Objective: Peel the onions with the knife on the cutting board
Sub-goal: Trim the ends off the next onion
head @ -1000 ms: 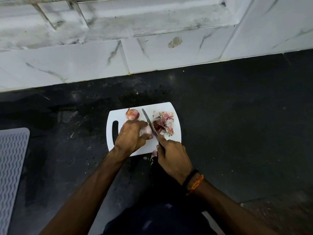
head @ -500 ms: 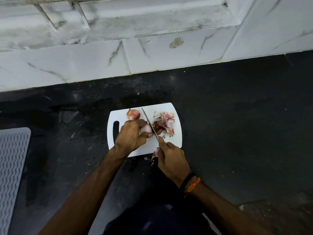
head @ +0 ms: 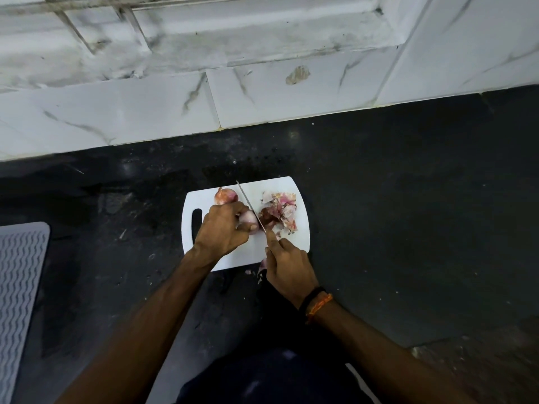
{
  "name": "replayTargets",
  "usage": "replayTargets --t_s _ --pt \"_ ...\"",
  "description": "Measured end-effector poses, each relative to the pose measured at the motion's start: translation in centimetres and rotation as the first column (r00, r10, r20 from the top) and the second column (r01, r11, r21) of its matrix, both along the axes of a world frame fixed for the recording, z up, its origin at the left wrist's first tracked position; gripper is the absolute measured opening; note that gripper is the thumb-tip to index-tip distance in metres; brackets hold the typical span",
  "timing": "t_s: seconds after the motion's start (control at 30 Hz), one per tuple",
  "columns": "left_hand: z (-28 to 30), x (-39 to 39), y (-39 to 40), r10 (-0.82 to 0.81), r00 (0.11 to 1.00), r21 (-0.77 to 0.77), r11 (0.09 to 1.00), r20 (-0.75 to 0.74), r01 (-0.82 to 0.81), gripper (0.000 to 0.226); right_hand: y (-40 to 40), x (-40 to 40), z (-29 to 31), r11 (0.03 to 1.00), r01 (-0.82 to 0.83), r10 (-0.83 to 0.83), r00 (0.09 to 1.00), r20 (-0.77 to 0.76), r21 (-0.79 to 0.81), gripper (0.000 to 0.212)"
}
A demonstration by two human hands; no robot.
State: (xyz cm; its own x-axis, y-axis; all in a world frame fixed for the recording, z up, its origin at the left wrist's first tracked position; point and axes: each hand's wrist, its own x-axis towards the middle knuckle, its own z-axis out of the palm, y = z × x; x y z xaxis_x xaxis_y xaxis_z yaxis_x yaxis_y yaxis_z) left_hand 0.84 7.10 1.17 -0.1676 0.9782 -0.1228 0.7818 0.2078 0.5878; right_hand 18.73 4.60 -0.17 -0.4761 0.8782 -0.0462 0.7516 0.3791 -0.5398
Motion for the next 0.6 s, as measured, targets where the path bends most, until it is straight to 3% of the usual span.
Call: replayTargets --t_s 0.33,0.5,0.6 --pt "0.0 -0.3 -0.4 -0.082 0.995 0.006 0.997 -0.056 0.083 0.051 -0.8 0.8 -0.8 0.998 -0.002 -0.001 0.999 0.037 0.070 0.051" --pt "-0.4 -0.2 -1.4 -0.086 0.992 0.121 0.988 -0.091 0.096 0.050 -0.3 0.9 -0.4 0.998 0.041 -0.042 0.999 -0.025 -0.047 0.048" --pt "0.2 -0.4 -2.2 -0.018 1.000 0.192 0.981 -0.010 0.020 0.051 -0.3 0.9 -0.3 0.996 0.050 -0.053 0.998 -0.025 -0.079 0.047"
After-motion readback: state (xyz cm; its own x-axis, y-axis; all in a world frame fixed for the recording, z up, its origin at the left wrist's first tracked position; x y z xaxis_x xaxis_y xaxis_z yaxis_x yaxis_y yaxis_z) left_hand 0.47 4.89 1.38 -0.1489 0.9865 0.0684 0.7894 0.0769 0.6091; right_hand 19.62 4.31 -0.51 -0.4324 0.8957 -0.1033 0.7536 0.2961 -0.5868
